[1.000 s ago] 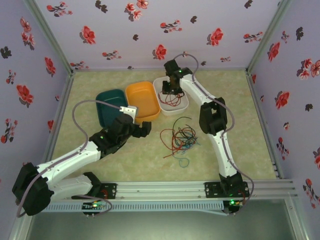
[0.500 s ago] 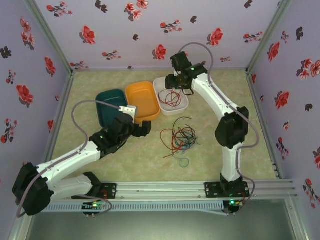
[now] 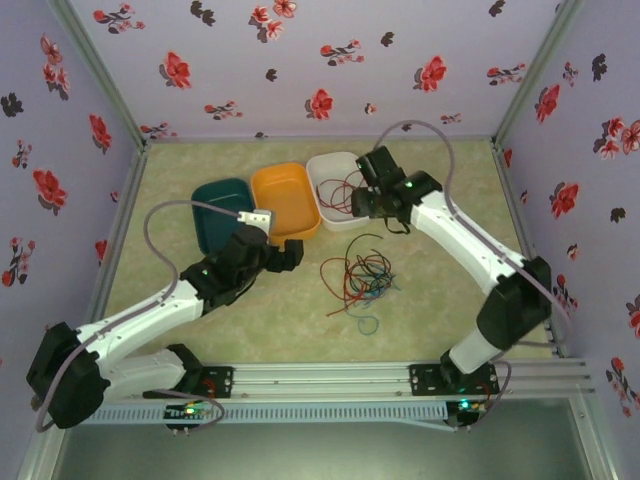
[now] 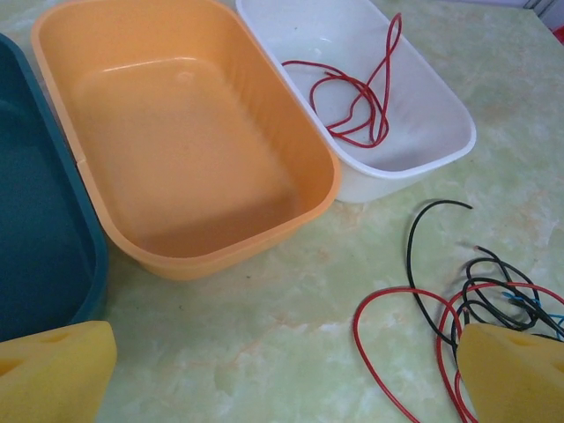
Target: Untangle the cables
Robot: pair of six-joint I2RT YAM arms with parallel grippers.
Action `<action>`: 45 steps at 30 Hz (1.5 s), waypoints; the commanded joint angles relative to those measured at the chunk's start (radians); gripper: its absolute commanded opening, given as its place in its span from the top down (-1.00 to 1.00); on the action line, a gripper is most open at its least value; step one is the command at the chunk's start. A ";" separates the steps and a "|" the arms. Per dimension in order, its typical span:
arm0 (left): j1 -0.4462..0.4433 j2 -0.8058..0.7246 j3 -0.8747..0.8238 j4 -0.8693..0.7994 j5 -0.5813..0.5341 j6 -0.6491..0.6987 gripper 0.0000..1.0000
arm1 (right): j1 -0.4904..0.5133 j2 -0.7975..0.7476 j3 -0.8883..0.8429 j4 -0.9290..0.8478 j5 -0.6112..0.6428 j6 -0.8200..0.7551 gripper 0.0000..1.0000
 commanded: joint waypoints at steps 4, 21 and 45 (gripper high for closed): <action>0.007 0.038 0.041 0.030 0.048 0.013 -0.99 | 0.007 -0.149 -0.181 0.024 0.087 0.125 -0.14; -0.019 0.290 0.105 0.148 0.277 0.031 -0.99 | 0.007 -0.201 -0.420 0.083 -0.037 0.230 -0.05; -0.093 0.653 0.420 -0.315 0.241 -0.142 -0.24 | 0.006 -0.269 -0.539 0.131 0.038 0.260 -0.26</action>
